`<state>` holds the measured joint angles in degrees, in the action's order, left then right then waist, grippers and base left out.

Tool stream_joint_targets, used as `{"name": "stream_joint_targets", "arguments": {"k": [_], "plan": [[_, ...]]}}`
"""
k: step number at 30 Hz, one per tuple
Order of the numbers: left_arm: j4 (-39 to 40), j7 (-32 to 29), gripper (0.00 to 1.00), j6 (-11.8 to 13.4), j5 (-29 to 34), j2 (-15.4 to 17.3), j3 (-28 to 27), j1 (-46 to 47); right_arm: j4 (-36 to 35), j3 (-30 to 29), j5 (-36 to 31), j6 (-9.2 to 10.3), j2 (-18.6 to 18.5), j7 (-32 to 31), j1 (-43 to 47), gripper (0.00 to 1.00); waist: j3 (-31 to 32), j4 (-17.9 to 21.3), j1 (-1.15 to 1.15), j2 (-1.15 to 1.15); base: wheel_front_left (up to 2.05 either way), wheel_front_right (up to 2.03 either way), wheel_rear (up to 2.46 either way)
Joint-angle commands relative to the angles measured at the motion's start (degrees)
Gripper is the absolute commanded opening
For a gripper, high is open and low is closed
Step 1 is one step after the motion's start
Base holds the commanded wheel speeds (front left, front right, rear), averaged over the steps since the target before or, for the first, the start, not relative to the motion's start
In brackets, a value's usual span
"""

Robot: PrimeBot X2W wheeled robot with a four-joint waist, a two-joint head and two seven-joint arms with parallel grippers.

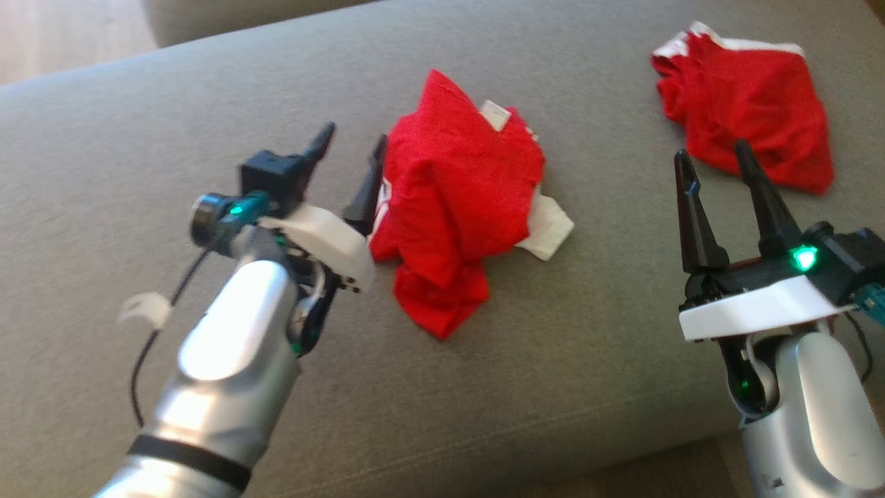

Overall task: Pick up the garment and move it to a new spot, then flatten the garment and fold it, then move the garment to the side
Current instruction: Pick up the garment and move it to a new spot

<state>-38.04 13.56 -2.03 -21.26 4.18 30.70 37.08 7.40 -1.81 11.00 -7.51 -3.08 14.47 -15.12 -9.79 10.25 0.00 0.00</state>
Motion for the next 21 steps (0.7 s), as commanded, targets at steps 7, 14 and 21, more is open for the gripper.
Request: {"name": "stream_joint_targets", "arguments": {"k": [7, 14, 21], "plan": [[17.5, 1.4, 1.00, 4.1, -0.1, 6.3, -9.4, -8.8, 0.0, 0.3, -0.8, 0.02, 0.2, -1.0, 2.0, 1.00, 4.1, -8.0, 0.00, 0.00, 0.00, 0.00, 0.00], [29.9, 1.4, 1.00, 4.9, 2.0, 6.6, -15.8, -22.3, 2.2, 0.4, -0.2, 0.02, 0.2, -1.4, 4.4, 1.00, 5.9, -11.1, 0.00, 0.00, 0.00, 0.00, 0.00], [34.9, 1.4, 1.00, 3.6, 4.0, 1.9, -22.3, -32.8, 4.7, 0.5, 0.6, 0.02, 0.2, -1.4, 6.9, 1.00, 7.2, -13.9, 0.00, 0.00, 0.00, 0.00, 0.00]]}}
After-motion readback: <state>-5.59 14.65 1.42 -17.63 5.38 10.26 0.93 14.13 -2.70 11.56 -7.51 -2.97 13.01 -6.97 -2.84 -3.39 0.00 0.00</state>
